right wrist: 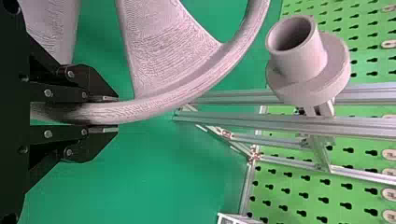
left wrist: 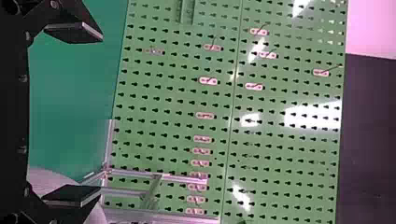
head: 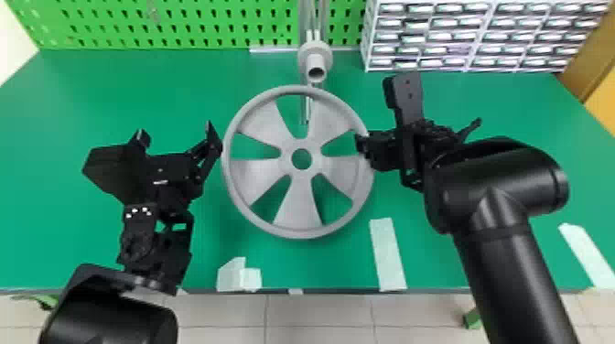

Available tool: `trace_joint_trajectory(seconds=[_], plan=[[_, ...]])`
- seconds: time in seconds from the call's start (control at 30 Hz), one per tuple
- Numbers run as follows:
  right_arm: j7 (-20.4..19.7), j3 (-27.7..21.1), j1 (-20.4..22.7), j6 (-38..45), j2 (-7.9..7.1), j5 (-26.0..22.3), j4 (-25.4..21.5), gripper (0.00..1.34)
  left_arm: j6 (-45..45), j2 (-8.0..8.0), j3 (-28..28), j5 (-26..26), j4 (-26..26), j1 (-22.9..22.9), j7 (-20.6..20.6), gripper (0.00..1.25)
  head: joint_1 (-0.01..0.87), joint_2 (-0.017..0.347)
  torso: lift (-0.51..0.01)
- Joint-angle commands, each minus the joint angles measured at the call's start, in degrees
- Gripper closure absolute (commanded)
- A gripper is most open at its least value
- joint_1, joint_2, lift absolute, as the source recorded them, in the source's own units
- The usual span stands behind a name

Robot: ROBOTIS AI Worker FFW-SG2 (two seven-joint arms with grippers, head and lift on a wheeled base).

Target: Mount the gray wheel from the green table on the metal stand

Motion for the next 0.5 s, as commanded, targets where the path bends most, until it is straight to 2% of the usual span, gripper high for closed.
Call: trace_joint_trajectory(seconds=[0.0,0.2,0.47], plan=[[-0.6,-0.3,1.7,-1.5,0.14,-0.8,-1.9,1.09,-1.0,0.01,-0.4,-0.2,-0.4,0.8,0.3,0.13,0.868,0.052,-0.093],[-2.9,-0.7,4.0,-4.6,0.14,-2.4,-3.7,1.09,-1.3,0.01,-0.8,0.0,-0.9,1.5,0.5,0.13,0.868,0.052,-0.093],[-6.9,-1.3,6.7,-12.2,0.14,-5.4,-3.8,1.09,-1.5,0.01,-2.1,0.8,-1.5,2.2,1.0,0.14,0.868,0.052,-0.093]])
